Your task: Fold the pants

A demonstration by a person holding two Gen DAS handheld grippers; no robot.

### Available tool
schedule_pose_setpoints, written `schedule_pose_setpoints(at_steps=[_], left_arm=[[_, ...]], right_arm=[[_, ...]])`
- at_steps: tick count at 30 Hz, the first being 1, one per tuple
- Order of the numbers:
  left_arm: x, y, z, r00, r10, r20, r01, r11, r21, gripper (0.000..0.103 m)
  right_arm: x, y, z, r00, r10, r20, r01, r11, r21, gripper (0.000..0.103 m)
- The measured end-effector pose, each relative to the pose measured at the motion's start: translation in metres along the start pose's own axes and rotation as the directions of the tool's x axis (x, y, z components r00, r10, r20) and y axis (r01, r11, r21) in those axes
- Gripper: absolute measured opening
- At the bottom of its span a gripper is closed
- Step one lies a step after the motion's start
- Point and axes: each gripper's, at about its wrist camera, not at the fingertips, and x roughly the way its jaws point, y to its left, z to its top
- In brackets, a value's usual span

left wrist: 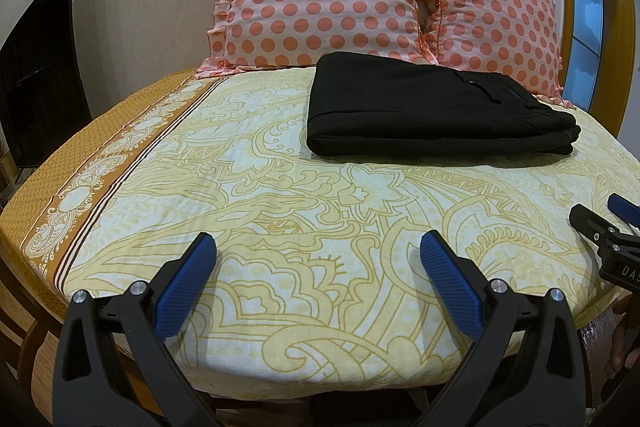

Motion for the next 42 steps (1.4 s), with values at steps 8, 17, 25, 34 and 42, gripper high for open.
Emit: schedule_pose_setpoints(at_steps=[8, 17, 25, 34, 42], left_arm=[[0.0, -0.0006, -0.0004, 1.0, 0.001, 0.0, -0.001, 1.0, -0.001, 0.101], [-0.0004, -0.0013, 0.0, 1.0, -0.002, -0.001, 0.002, 1.0, 0.002, 0.101], [0.0002, -0.0006, 0.0056, 1.0, -0.014, -0.014, 0.014, 1.0, 0.012, 0.101], [0.0016, 0.0004, 0.0056, 1.0, -0.021, -0.013, 0.022, 1.0, 0.016, 0.101], [0.0014, -0.0006, 0.0052, 1.0, -0.021, -0.014, 0.021, 1.0, 0.016, 0.101]], right_arm=[[0.0, 0.0003, -0.0003, 1.0, 0.0, 0.0, 0.0, 1.0, 0.0, 0.102], [0.0002, 0.0001, -0.0004, 1.0, -0.001, 0.0, 0.001, 1.0, 0.0, 0.102], [0.0003, 0.0007, -0.0005, 1.0, -0.002, 0.001, 0.002, 1.0, 0.001, 0.102], [0.0004, 0.0012, -0.0005, 1.0, -0.003, 0.001, 0.003, 1.0, 0.002, 0.102], [0.0003, 0.0013, -0.0008, 1.0, -0.004, 0.001, 0.004, 1.0, 0.002, 0.102]])
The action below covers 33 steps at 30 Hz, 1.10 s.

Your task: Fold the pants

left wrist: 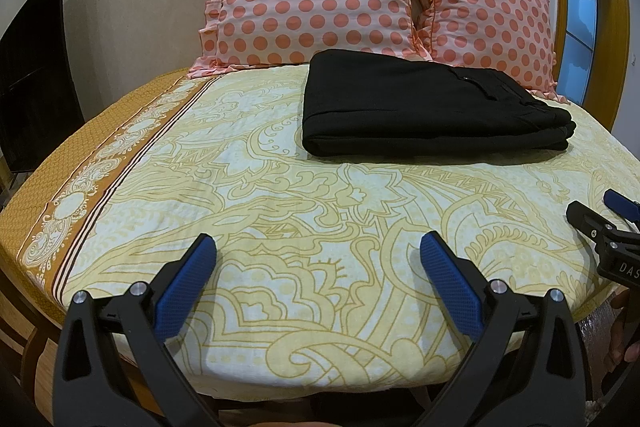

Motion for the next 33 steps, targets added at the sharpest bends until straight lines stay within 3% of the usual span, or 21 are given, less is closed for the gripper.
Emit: schedule_pose_setpoints(at_steps=[33], left_arm=[[0.0019, 0.0, -0.0007, 1.0, 0.003, -0.003, -0.003, 1.0, -0.001, 0.101]], right_arm=[[0.0, 0.0005, 0.0002, 1.0, -0.001, 0.001, 0.001, 1.0, 0.0, 0.102]])
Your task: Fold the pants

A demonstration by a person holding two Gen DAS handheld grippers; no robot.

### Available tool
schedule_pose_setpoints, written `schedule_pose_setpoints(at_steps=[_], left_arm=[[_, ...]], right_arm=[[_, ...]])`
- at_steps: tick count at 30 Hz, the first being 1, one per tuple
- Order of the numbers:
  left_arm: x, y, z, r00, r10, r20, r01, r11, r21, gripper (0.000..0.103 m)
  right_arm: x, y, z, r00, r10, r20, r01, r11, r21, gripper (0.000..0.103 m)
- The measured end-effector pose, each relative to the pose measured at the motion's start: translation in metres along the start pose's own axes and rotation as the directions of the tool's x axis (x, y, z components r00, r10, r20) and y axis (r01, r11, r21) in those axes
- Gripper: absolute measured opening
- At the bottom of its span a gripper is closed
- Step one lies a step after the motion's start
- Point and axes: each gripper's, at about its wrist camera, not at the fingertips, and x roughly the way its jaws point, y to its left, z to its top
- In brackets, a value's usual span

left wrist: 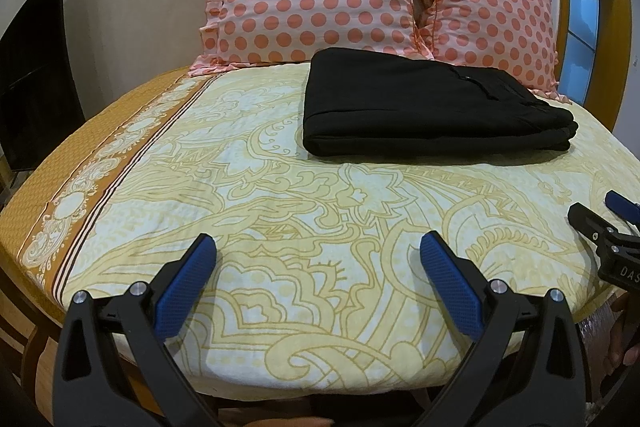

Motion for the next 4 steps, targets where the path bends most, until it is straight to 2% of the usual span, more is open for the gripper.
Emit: schedule_pose_setpoints(at_steps=[4], left_arm=[[0.0005, 0.0006, 0.0001, 1.0, -0.001, 0.0, 0.001, 1.0, 0.0, 0.101]], right_arm=[[0.0, 0.0002, -0.0001, 1.0, 0.0, 0.0, 0.0, 1.0, 0.0, 0.102]])
